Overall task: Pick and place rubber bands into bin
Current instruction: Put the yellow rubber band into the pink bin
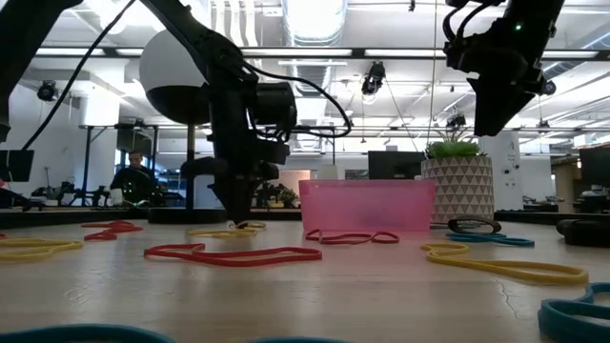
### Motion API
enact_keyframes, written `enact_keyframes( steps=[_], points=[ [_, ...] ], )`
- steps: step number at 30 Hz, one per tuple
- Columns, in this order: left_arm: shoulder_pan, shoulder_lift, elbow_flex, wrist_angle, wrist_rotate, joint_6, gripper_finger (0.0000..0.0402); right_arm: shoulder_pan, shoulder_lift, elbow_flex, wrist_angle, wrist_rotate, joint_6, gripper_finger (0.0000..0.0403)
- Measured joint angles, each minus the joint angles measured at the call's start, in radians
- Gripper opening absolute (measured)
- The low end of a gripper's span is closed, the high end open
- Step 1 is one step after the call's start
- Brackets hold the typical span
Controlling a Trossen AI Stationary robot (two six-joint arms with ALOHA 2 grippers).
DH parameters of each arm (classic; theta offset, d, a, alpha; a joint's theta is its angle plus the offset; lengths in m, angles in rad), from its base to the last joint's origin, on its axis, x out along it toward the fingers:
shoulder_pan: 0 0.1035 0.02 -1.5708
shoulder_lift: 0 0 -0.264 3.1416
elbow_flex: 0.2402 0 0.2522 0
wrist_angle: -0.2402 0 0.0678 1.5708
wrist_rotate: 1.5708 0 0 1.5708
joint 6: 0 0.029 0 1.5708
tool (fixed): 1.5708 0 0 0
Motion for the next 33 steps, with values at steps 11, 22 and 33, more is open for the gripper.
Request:
enact_keyframes(
  steps=[11, 22, 33],
  points=[
    [-0.007, -0.023, 0.003, -0.010, 0.037, -0.035, 0.0000, 0.000, 0.000, 0.000, 0.000, 0.002, 0.000, 0.0231],
    [-0.013, -0.031, -0.007, -0.014, 0.044, -0.086, 0.0000, 0.005, 0.000, 0.002, 0.024, -0.058, -0.072, 0.0231],
    [-0.028, -0.085, 0.006, -0.016, 0.057, -0.160, 0.0031, 0.005, 0.000, 0.002, 0.030, -0.053, -0.075, 0.0231]
  ],
)
